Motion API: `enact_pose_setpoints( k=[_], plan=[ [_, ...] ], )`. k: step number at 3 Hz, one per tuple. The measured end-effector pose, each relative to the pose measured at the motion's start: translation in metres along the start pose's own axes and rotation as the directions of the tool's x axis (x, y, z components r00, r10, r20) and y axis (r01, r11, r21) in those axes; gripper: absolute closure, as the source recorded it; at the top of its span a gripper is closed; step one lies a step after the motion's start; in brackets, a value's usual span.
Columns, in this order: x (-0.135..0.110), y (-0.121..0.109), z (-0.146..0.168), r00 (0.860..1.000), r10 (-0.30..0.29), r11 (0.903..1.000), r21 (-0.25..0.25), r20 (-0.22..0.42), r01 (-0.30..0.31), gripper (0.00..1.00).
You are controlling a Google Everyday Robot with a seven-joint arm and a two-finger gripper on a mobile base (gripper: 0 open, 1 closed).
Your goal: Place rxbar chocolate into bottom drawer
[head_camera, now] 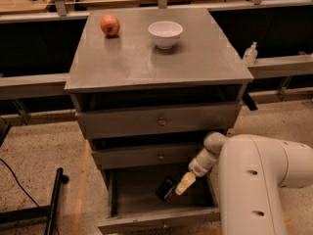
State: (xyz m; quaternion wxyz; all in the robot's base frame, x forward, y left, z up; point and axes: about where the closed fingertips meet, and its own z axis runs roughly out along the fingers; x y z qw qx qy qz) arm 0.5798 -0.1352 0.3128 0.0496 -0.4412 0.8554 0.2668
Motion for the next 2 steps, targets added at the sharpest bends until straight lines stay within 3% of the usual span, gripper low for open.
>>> enact_pose_setpoints(
  k=[2],
  plan=[
    [0.013, 0.023, -0.007, 1.0, 0.001, 1.0, 0.002, -0.007, -0.001, 0.37]
  ],
)
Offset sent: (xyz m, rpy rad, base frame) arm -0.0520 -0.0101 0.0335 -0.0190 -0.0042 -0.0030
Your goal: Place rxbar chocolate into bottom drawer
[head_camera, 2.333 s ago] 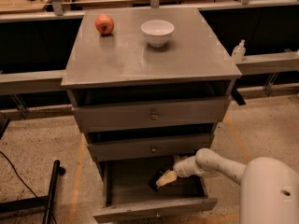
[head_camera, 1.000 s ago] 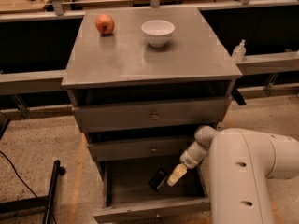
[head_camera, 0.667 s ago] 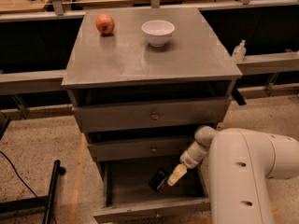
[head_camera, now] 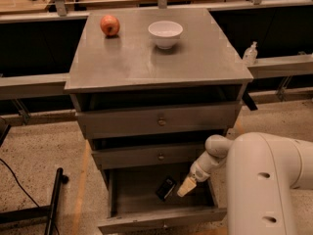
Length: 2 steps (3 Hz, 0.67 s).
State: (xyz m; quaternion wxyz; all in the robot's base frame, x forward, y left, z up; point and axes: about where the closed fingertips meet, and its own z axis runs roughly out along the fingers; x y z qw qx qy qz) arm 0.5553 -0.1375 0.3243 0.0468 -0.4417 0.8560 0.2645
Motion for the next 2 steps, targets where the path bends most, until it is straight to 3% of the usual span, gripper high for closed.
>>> enact_pose_setpoints(
  k=[1, 2],
  plan=[
    [0.017, 0.024, -0.023, 1.0, 0.024, 0.9991, 0.035, 0.018, -0.025, 0.27],
    [0.034, 0.054, -0.056, 0.997, 0.026, 0.9989, 0.037, 0.07, -0.029, 0.13]
  ],
)
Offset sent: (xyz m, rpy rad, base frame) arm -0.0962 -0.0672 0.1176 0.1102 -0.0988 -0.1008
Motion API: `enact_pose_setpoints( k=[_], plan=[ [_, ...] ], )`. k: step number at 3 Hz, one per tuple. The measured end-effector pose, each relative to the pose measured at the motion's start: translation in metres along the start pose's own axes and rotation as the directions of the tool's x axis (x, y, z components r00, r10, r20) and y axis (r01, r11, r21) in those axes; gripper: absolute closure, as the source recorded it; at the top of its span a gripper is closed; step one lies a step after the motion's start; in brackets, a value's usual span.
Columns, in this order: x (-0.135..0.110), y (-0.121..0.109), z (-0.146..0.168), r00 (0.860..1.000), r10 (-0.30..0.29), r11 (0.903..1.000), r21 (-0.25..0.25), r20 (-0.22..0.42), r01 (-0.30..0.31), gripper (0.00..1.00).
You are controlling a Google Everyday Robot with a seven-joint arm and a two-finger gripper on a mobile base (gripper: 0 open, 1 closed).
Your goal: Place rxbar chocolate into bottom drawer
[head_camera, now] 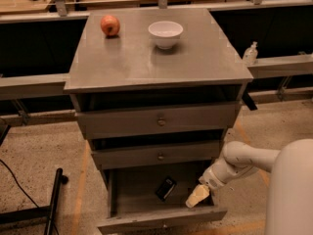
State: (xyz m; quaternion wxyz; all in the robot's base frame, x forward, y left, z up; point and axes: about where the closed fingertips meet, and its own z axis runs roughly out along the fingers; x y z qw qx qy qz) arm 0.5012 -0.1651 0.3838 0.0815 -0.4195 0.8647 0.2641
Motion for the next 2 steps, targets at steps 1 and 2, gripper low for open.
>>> enact_pose_setpoints(
  k=[1, 2],
  plan=[
    [0.0083, -0.0012, -0.0055, 1.0, 0.012, 0.9999, 0.008, 0.007, -0.012, 0.0],
    [0.0074, -0.001, -0.0043, 1.0, 0.01, 0.9999, 0.006, 0.006, -0.01, 0.0]
  ],
)
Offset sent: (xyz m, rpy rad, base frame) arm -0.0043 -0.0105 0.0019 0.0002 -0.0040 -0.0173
